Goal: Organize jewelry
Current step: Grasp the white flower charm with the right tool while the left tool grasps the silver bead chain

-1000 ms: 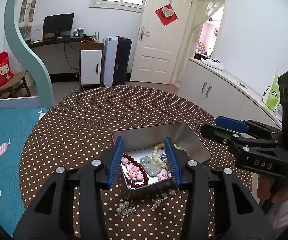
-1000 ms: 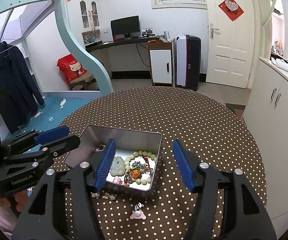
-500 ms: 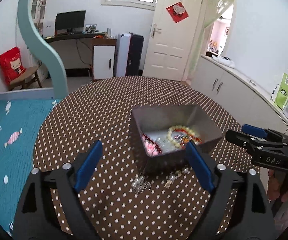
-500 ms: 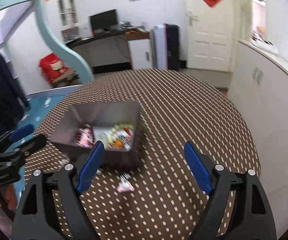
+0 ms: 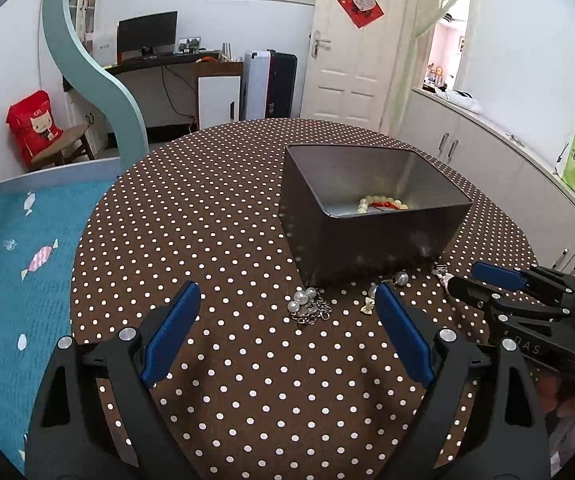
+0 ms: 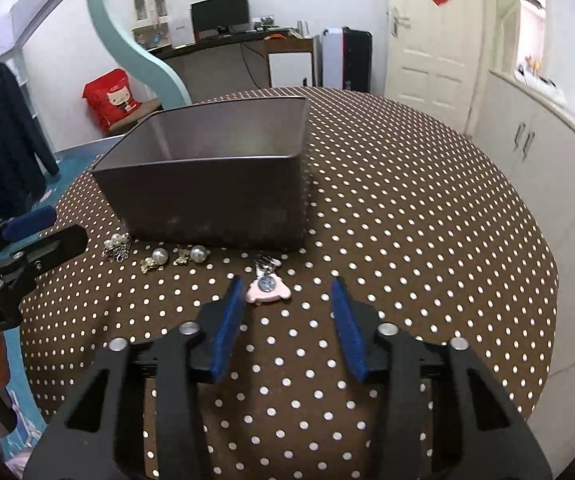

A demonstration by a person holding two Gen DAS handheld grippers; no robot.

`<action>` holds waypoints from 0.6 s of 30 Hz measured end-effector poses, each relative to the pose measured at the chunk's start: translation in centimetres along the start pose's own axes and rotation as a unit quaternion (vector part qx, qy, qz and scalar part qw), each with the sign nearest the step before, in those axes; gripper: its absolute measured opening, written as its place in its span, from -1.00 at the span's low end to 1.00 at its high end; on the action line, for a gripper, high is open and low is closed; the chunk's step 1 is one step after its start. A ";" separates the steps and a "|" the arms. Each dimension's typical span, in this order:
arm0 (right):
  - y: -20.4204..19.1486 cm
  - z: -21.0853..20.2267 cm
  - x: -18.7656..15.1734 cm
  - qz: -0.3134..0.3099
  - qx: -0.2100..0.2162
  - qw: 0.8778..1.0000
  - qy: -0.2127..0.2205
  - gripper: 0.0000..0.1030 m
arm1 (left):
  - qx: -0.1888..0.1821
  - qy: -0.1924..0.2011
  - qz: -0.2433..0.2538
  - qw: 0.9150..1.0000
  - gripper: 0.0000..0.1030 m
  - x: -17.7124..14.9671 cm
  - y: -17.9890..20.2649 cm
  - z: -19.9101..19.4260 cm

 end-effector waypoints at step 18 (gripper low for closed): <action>-0.5 1.1 0.0 -0.023 -0.008 1.000 -0.003 -0.60 | -0.033 -0.046 -0.032 0.998 -0.53 -0.9 -0.9 3.3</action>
Point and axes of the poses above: each gripper's, at about its wrist camera, not at the fingertips, and z roughly the way its jaws point, y to its right, x to its top, the point moved 3 cm from there along z, roughly the way its jaws point, and after that the axes turned 13 degrees about y, right-handed, at the moved point
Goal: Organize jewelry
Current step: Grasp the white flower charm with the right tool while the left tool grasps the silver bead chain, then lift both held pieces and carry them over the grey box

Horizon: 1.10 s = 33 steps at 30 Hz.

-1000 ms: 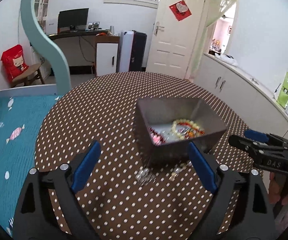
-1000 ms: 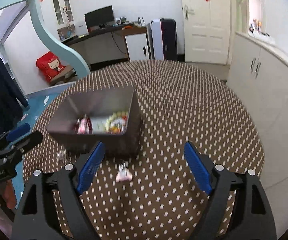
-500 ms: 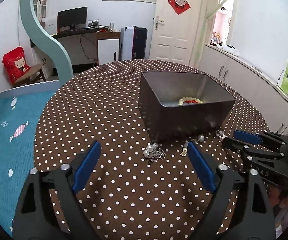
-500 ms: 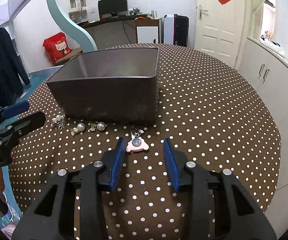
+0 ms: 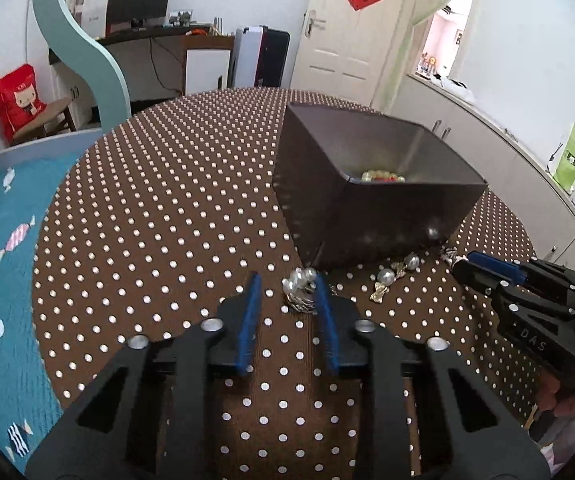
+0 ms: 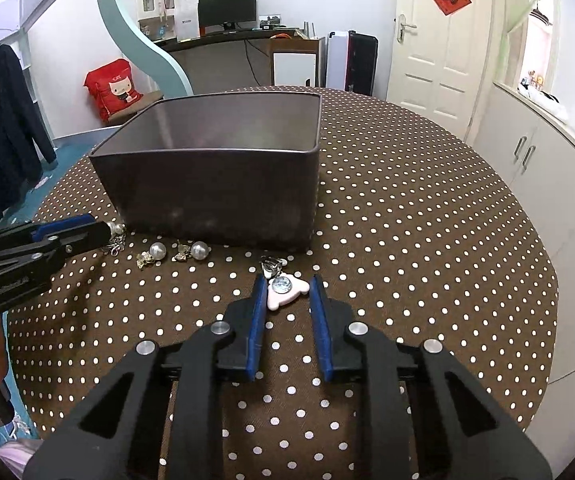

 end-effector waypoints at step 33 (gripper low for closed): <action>2.5 -1.8 1.4 0.093 0.016 0.995 0.020 -0.61 | 0.001 0.055 -0.057 0.997 -0.86 3.3 -2.5 -4.8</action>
Point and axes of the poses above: each gripper's, at about its wrist camera, not at the fingertips, and z roughly the way its jaws point, y to its right, x to its top, the point moved 3 cm from there along z, roughly the way its jaws point, and after that the axes turned 13 degrees about y, right-handed, at the moved point
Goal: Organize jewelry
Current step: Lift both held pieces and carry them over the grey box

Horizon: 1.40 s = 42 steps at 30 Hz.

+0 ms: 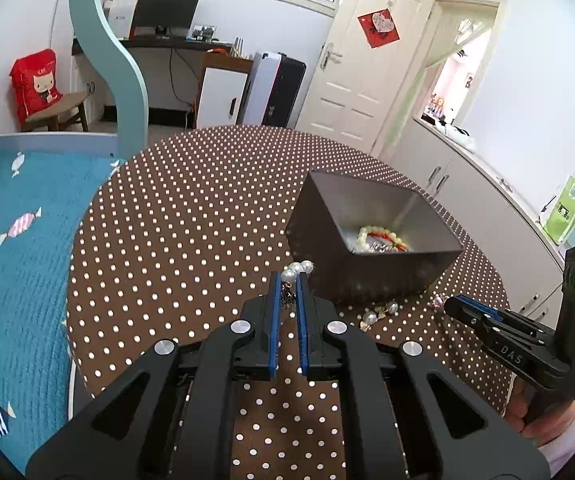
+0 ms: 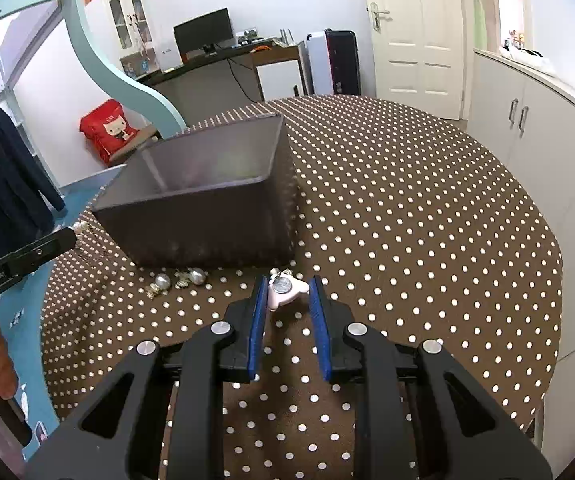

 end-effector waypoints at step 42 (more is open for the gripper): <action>-3.8 1.5 5.8 -0.058 0.058 0.996 0.029 -0.57 | -0.091 0.003 0.025 0.996 -0.85 3.9 7.2 5.0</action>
Point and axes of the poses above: each gripper's, at about its wrist camera, not at the fingertips, and z roughly the way its jaws point, y to its right, x to its top, the point moved 3 cm from there along z, roughly the way its jaws point, and after that the axes turned 13 degrees about y, right-handed, at the moved point
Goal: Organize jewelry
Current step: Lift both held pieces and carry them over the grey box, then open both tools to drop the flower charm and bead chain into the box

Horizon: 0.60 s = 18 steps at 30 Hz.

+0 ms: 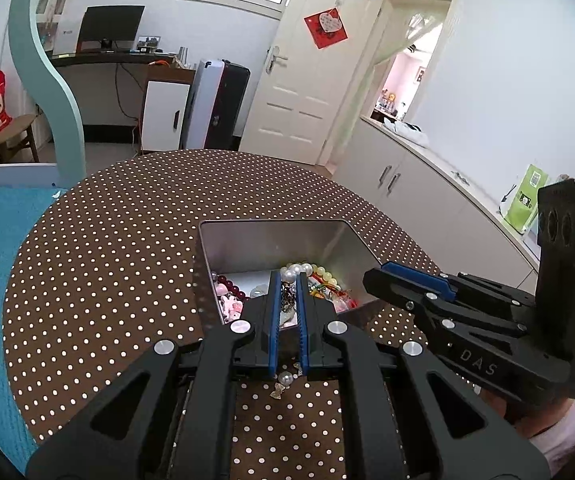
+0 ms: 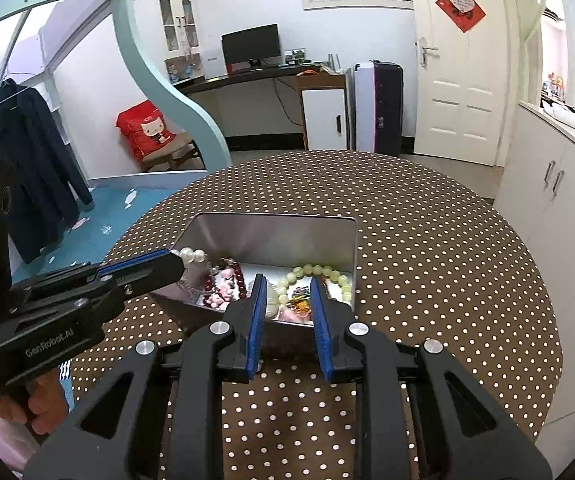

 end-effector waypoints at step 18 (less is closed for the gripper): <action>-0.3 -1.0 -0.9 -0.007 -0.013 1.000 -0.005 -0.13 | 0.015 0.005 0.009 1.000 -0.31 -1.2 -0.1 -0.7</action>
Point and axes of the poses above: each gripper's, at about its wrist camera, not at the fingertips, and z roughly the way its jaws point, y to its right, x to its top, the point moved 3 cm from there along z, roughly the way its jaws point, and after that the axes turned 13 degrees about y, right-handed, at the moved point
